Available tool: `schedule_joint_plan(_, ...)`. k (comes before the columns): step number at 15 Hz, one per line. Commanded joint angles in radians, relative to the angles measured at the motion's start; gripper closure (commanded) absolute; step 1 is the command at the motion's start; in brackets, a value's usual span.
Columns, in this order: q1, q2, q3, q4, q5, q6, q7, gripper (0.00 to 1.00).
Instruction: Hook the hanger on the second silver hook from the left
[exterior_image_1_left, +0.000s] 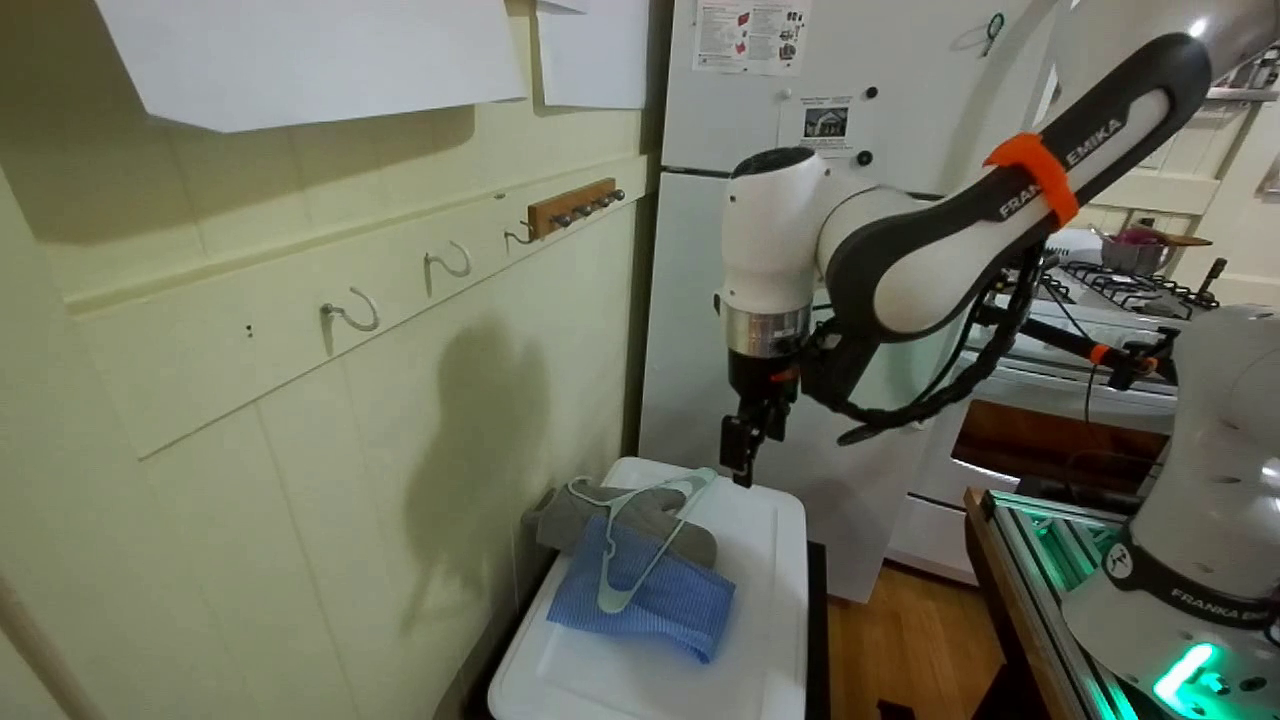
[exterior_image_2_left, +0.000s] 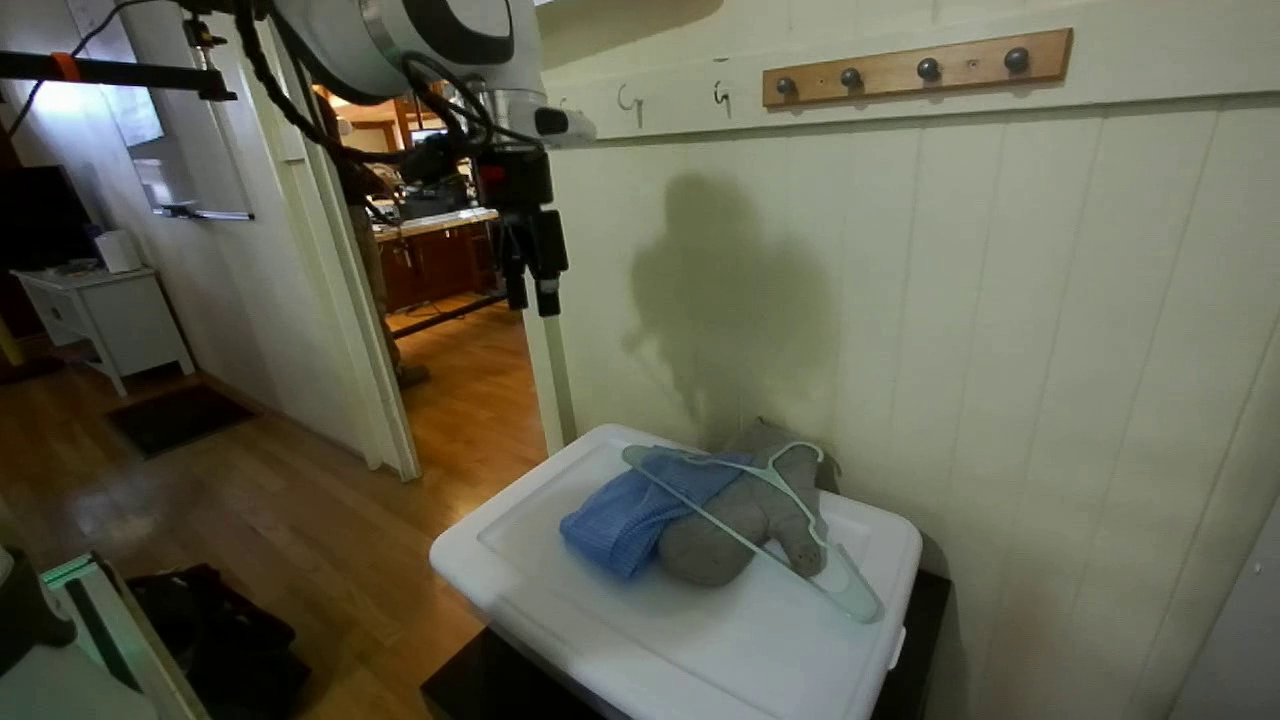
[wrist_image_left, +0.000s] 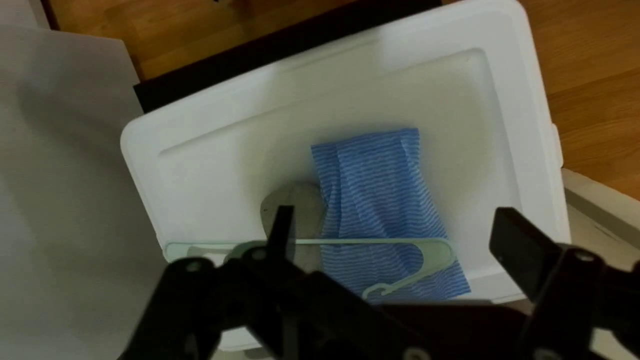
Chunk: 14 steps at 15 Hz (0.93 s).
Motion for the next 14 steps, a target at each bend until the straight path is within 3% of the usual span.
schedule_joint_plan(1,0.008,0.127,-0.038,0.029,-0.118,0.157,0.061,0.0)
schedule_joint_plan(5,0.022,0.239,-0.1,0.044,-0.119,0.347,0.056,0.0)
schedule_joint_plan(6,0.027,0.269,-0.113,0.059,-0.108,0.357,0.036,0.0)
schedule_joint_plan(7,0.011,0.302,-0.093,0.081,0.004,0.327,-0.089,0.0)
schedule_joint_plan(8,-0.052,0.325,-0.023,0.094,0.107,0.31,-0.197,0.0)
schedule_joint_plan(9,0.03,0.261,-0.114,0.047,0.005,0.327,-0.079,0.0)
schedule_joint_plan(11,0.009,0.305,-0.086,0.071,0.092,0.325,-0.175,0.0)
schedule_joint_plan(14,0.003,0.322,-0.078,0.085,0.104,0.325,-0.189,0.0)
